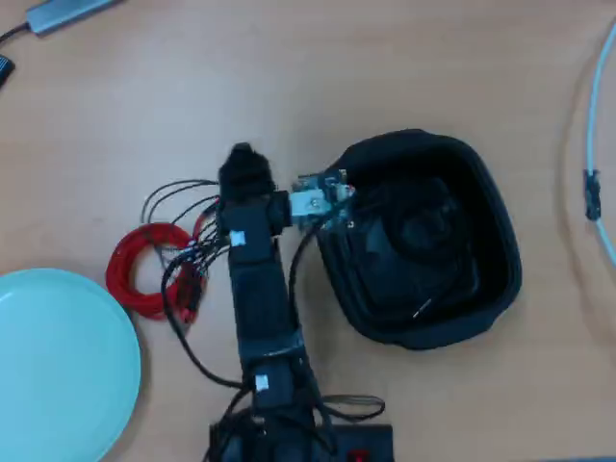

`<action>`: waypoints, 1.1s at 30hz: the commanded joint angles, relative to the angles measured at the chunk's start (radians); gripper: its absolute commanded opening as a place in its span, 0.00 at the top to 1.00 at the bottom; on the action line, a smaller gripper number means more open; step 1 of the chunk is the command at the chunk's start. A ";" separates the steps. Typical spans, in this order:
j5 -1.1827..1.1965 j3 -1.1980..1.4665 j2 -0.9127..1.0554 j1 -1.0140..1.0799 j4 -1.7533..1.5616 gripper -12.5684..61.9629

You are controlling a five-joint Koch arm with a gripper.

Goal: Put a black charging cable in a black bowl and put a red charging cable in a green bowl

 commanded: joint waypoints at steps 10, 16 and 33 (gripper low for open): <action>-0.285 0.459 -0.080 -0.299 -0.156 0.14; -0.417 0.506 -0.084 -0.485 -0.199 0.14; -0.420 0.508 -0.250 -0.629 -0.285 0.12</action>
